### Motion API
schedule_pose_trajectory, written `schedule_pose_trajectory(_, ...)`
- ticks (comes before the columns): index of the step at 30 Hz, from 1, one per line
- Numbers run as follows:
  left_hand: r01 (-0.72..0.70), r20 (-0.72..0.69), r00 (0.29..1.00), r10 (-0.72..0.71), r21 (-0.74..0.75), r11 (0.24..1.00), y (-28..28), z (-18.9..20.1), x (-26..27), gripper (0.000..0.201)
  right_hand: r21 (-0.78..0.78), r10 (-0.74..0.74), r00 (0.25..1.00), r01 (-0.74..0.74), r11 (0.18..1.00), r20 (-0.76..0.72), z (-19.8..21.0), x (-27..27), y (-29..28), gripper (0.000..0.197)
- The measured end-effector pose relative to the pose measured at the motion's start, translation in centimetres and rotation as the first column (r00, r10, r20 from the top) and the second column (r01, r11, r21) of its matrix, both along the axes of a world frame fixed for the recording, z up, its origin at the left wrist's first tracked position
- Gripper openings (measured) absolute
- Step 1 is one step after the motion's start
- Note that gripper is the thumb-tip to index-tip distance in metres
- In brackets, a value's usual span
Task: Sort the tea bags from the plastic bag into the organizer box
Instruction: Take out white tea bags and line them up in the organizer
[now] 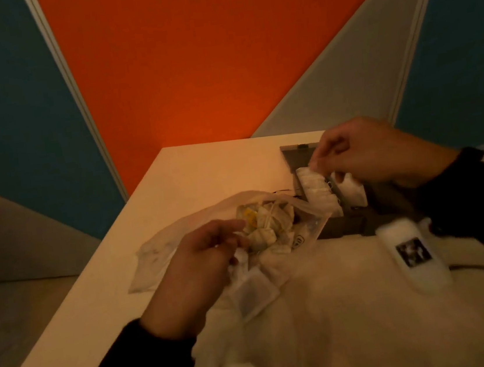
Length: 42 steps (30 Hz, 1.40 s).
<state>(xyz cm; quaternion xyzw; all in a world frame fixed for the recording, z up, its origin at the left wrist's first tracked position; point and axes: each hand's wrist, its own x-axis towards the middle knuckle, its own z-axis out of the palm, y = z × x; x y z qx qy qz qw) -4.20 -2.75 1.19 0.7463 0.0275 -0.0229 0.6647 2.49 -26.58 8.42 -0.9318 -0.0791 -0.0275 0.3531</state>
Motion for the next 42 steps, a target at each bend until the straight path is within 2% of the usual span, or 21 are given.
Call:
schedule_pose_trajectory(1, 0.008, 0.021, 1.000, -0.009, 0.062, 0.998, 0.1, 0.0, 0.1, 0.027, 0.043, 0.056, 0.998, -0.055, 0.998, -0.027, -0.4, -1.7, 1.2, 0.005)
schedule_pose_trajectory(3, 0.029, 0.049, 0.998, -0.039, 0.185, 0.982, 0.3, 0.0, 0.2, 0.025, 0.025, 0.198, 0.977, -0.197, 0.980, -0.074, -1.9, -4.1, 3.1, 0.006)
schedule_pose_trajectory(5, 0.036, 0.075, 0.995, -0.061, 0.302, 0.953, 0.5, 0.2, 0.4, 0.025, -0.102, 0.310, 0.944, -0.321, 0.941, -0.113, -3.6, -5.5, 4.3, 0.016)
schedule_pose_trajectory(8, 0.032, 0.097, 0.992, -0.085, 0.455, 0.890, 0.8, 0.3, 1.1, 0.026, -0.270, 0.371, 0.905, -0.417, 0.868, -0.207, -6.0, -6.0, 5.2, 0.032)
schedule_pose_trajectory(12, 0.055, -0.015, 0.998, -0.054, 0.442, 0.895, 0.8, 0.4, 1.7, 0.024, -0.256, 0.313, 0.903, -0.390, 0.884, -0.296, -7.9, -5.1, 7.1, 0.047)
schedule_pose_trajectory(16, 0.026, -0.025, 1.000, -0.016, 0.462, 0.887, 0.6, 0.0, 2.2, 0.034, -0.293, 0.344, 0.889, -0.430, 0.854, -0.302, -8.5, -4.4, 9.0, 0.019)
schedule_pose_trajectory(17, 0.015, -0.036, 0.999, 0.001, 0.461, 0.887, 0.6, -0.2, 2.4, 0.037, -0.296, 0.358, 0.880, -0.449, 0.843, -0.313, -8.9, -4.1, 9.3, 0.018)
schedule_pose_trajectory(19, 0.050, -0.082, 0.997, -0.009, 0.508, 0.860, 1.0, -0.8, 2.6, 0.041, -0.323, 0.345, 0.874, -0.454, 0.830, -0.342, -10.1, -3.4, 9.7, 0.032)
schedule_pose_trajectory(21, 0.142, -0.135, 0.988, -0.074, 0.604, 0.784, 1.5, -1.4, 3.0, 0.051, -0.364, 0.299, 0.888, -0.423, 0.830, -0.349, -11.0, -2.7, 9.8, 0.045)
schedule_pose_trajectory(24, 0.238, -0.190, 0.971, -0.143, 0.787, 0.570, 1.8, -2.1, 3.4, 0.071, -0.306, 0.324, 0.884, -0.429, 0.850, -0.338, -11.6, -2.2, 9.5, 0.030)
schedule_pose_trajectory(26, 0.267, -0.216, 0.963, -0.163, 0.860, 0.435, 1.8, -2.7, 4.0, 0.075, -0.255, 0.319, 0.892, -0.406, 0.877, -0.321, -11.9, -1.8, 9.0, 0.024)
schedule_pose_trajectory(28, 0.260, -0.210, 0.963, -0.171, 0.895, 0.363, 1.9, -3.3, 4.6, 0.071, -0.170, 0.249, 0.921, -0.308, 0.936, -0.298, -11.7, -1.0, 8.5, 0.021)
schedule_pose_trajectory(30, 0.237, -0.190, 0.967, -0.167, 0.911, 0.338, 2.0, -3.6, 5.0, 0.056, -0.034, 0.154, 0.947, -0.171, 0.985, -0.282, -11.2, -0.2, 8.2, 0.021)
schedule_pose_trajectory(32, 0.197, -0.156, 0.978, -0.142, 0.915, 0.353, 2.1, -3.7, 5.1, 0.045, 0.068, 0.086, 0.955, -0.070, 0.995, -0.284, -10.7, 0.6, 8.0, 0.021)
schedule_pose_trajectory(33, 0.174, -0.135, 0.983, -0.127, 0.906, 0.386, 2.1, -3.6, 5.3, 0.040, 0.095, 0.057, 0.956, -0.031, 0.995, -0.289, -10.5, 0.9, 8.1, 0.022)
schedule_pose_trajectory(37, 0.081, -0.052, 0.997, -0.064, 0.769, 0.635, 2.6, -3.2, 5.5, 0.016, 0.026, -0.041, 0.942, 0.053, 0.998, -0.332, -10.9, 1.8, 8.5, 0.027)
schedule_pose_trajectory(38, 0.048, -0.017, 0.999, -0.051, 0.704, 0.709, 2.7, -3.2, 5.6, 0.017, -0.017, -0.056, 0.947, 0.054, 0.998, -0.317, -11.3, 2.1, 8.5, 0.029)
schedule_pose_trajectory(40, -0.015, 0.054, 0.998, -0.017, 0.543, 0.840, 2.9, -3.5, 5.6, 0.019, -0.111, -0.080, 0.979, 0.060, 0.992, -0.185, -12.1, 2.6, 8.4, 0.032)
schedule_pose_trajectory(42, -0.052, 0.104, 0.995, 0.011, 0.405, 0.913, 2.7, -3.9, 5.6, 0.021, -0.163, -0.119, 0.992, 0.110, 0.980, -0.044, -12.3, 2.4, 8.4, 0.040)
